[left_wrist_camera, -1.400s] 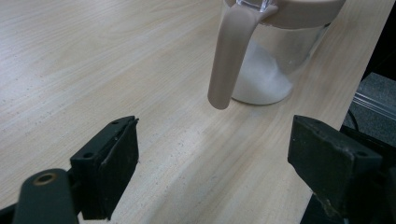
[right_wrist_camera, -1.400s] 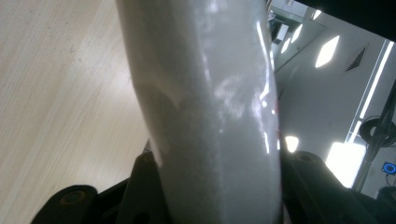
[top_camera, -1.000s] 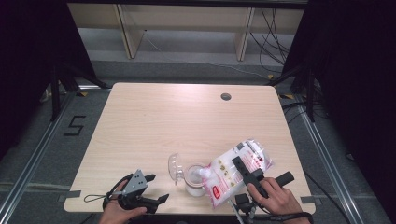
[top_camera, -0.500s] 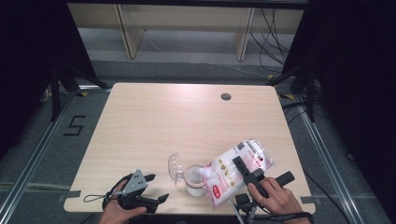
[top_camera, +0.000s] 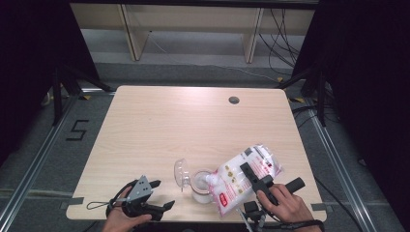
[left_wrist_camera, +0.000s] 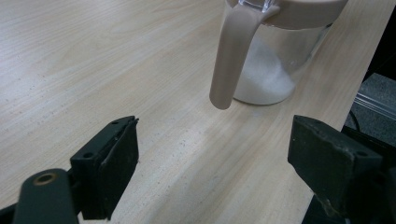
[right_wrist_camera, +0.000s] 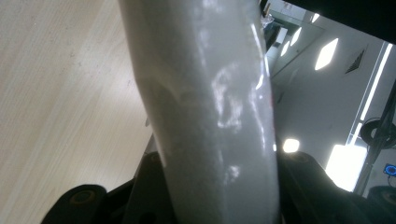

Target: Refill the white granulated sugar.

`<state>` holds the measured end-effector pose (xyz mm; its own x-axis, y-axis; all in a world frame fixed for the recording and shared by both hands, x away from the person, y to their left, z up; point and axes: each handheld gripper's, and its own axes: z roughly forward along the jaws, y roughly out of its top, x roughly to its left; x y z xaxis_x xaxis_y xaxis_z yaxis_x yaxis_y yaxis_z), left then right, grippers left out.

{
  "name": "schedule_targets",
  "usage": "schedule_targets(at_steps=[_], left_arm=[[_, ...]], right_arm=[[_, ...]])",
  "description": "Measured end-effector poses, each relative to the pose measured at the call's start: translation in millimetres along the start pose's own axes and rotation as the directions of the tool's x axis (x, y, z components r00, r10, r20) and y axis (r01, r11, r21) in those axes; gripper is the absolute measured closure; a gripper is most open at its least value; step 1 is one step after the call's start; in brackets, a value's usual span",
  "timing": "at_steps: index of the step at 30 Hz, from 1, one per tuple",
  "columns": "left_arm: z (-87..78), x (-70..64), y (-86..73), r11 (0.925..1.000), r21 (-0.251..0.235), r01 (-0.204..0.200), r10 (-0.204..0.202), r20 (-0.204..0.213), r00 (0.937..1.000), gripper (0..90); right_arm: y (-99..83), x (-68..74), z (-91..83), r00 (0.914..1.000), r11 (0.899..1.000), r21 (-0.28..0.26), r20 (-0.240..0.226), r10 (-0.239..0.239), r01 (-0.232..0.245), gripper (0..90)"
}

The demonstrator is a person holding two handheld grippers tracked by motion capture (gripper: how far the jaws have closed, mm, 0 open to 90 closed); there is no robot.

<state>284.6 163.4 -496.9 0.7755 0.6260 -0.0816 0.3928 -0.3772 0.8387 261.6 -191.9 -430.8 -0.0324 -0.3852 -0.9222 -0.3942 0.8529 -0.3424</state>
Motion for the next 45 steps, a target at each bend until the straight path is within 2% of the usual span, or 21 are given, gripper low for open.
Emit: schedule_targets(at_steps=[3, 6, 7, 10, 12, 13, 16, 17, 23, 24, 25, 38, 42, 43, 45], left_arm=[[-0.2, 0.0, 0.0, 1.0000, -0.002, 0.001, -0.001, -0.001, 1.0000, 16.1], [-0.1, 0.1, 0.0, 1.0000, -0.001, -0.001, 0.001, 0.000, 1.0000, 16.2], [-0.2, 0.0, 0.0, 1.0000, 0.000, -0.001, 0.001, 0.000, 1.0000, 16.1], [-0.5, -0.3, 0.0, 1.0000, -0.001, 0.005, -0.005, -0.005, 1.0000, 16.1], [-0.5, -0.3, 0.0, 1.0000, -0.001, 0.006, -0.006, -0.007, 1.0000, 16.1], [-0.3, -0.3, -0.1, 1.0000, -0.002, 0.006, -0.006, -0.003, 1.0000, 16.1], [-0.4, -0.2, -0.1, 1.0000, -0.003, 0.006, -0.006, -0.003, 1.0000, 16.1], [-0.3, 0.0, -0.2, 1.0000, -0.004, 0.007, -0.007, -0.002, 1.0000, 16.2], [-0.3, 0.1, -0.1, 1.0000, -0.005, 0.006, -0.006, -0.003, 1.0000, 16.1], [-0.6, 0.3, 0.0, 1.0000, -0.002, 0.001, -0.001, -0.007, 1.0000, 16.1], [-0.6, 0.5, 0.0, 1.0000, 0.001, 0.001, -0.001, -0.011, 0.9999, 16.1], [0.0, 0.1, -0.2, 1.0000, -0.002, 0.006, -0.006, -0.005, 1.0000, 16.1], [-0.2, 0.0, -0.2, 1.0000, -0.002, 0.004, -0.004, -0.005, 1.0000, 16.1], [-0.5, -0.2, 0.0, 1.0000, -0.002, 0.005, -0.005, -0.010, 0.9999, 16.1], [-0.5, -0.2, 0.0, 1.0000, -0.002, 0.006, -0.006, -0.010, 0.9999, 16.1]], right_arm=[[-0.2, 1.3, -1.3, 0.9996, 1.000, 0.009, 0.006, 0.026, -0.026, 69.2], [-0.5, 1.2, -1.3, 0.9996, 1.000, 0.004, 0.003, 0.028, -0.028, 69.2], [-0.4, -0.3, -0.4, 0.9999, 1.000, -0.009, 0.008, 0.009, -0.009, 69.3], [-0.3, 1.5, -1.5, 0.9997, 1.000, -0.002, 0.003, 0.023, -0.023, 69.3], [-0.4, 0.7, -1.4, 0.9999, 1.000, -0.009, 0.001, 0.015, -0.015, 69.3], [-0.5, 1.6, -3.0, 0.9993, 0.999, 0.000, 0.001, 0.037, -0.037, 69.3], [-0.3, 1.1, -4.2, 0.9995, 1.000, -0.008, 0.001, 0.030, -0.030, 69.4], [-0.1, 2.2, -5.1, 0.9990, 0.999, -0.005, -0.001, 0.044, -0.044, 69.4], [1.0, 2.5, -7.0, 0.9992, 0.999, -0.011, -0.007, 0.041, -0.041, 69.4], [1.2, -0.6, -5.7, 1.0000, 0.999, -0.037, 0.001, -0.005, 0.005, 69.5], [0.9, 2.3, -7.8, 0.9992, 0.999, -0.008, -0.006, 0.039, -0.039, 69.5], [-0.3, 0.5, -9.4, 0.9992, 0.999, -0.001, -0.002, 0.039, -0.039, 69.5], [-1.0, -0.5, -8.6, 0.9997, 1.000, -0.011, 0.005, 0.024, -0.024, 69.4], [-1.3, 1.6, -9.5, 0.9989, 0.999, 0.001, -0.002, 0.047, -0.047, 69.5], [-1.4, 1.6, -9.1, 0.9990, 0.999, 0.001, 0.001, 0.046, -0.046, 69.5]])
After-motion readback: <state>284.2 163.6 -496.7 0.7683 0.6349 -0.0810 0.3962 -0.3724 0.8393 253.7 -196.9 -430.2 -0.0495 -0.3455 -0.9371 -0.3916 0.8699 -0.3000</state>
